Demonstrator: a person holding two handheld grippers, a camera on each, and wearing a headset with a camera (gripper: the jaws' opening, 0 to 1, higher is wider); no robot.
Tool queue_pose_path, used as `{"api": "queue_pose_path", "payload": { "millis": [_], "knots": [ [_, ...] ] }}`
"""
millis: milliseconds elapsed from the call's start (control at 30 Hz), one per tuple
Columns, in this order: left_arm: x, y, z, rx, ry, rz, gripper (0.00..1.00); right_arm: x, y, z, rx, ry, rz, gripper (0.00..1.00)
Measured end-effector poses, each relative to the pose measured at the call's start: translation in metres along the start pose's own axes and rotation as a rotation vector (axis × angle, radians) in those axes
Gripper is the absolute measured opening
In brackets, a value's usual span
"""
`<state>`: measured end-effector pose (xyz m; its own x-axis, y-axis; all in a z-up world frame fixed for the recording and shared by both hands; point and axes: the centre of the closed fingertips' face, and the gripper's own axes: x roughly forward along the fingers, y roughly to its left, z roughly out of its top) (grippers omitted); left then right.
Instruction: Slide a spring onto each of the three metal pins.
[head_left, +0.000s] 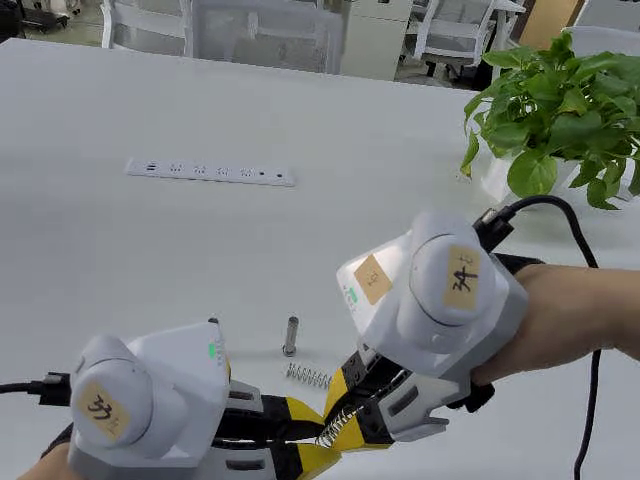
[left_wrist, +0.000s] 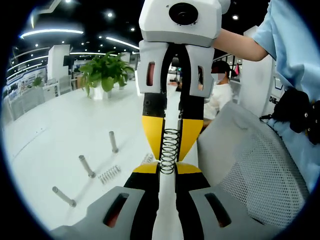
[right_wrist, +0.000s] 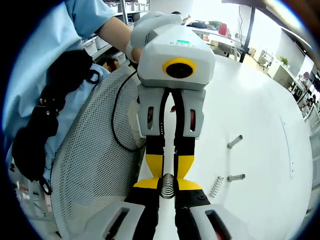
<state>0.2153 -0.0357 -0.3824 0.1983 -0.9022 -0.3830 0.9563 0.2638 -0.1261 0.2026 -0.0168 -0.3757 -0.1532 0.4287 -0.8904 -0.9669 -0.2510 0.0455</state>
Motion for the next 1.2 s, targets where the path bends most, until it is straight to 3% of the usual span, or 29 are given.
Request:
{"api": "queue_pose_path", "payload": {
  "millis": [133, 433, 633, 900, 967, 1200],
  "knots": [
    [-0.001, 0.0, 0.0, -0.005, -0.007, 0.012, 0.07, 0.0, 0.0, 0.001, -0.019, 0.006, 0.006, 0.07],
    [-0.012, 0.011, -0.006, -0.054, -0.022, 0.09, 0.11, 0.002, -0.008, 0.009, -0.046, 0.013, 0.02, 0.07],
    [-0.026, 0.025, -0.013, -0.122, -0.045, 0.17, 0.24, 0.003, -0.02, 0.013, -0.071, 0.021, 0.017, 0.07],
    [-0.052, 0.048, -0.024, -0.185, -0.07, 0.319, 0.42, 0.003, -0.034, 0.021, -0.11, 0.028, 0.017, 0.07],
    [-0.06, 0.054, -0.024, -0.189, -0.087, 0.362, 0.5, 0.003, -0.036, 0.023, -0.11, 0.027, 0.021, 0.07],
    [-0.082, 0.073, -0.035, -0.214, -0.073, 0.467, 0.75, 0.005, -0.047, 0.025, -0.111, 0.031, 0.023, 0.07]
  ]
}}
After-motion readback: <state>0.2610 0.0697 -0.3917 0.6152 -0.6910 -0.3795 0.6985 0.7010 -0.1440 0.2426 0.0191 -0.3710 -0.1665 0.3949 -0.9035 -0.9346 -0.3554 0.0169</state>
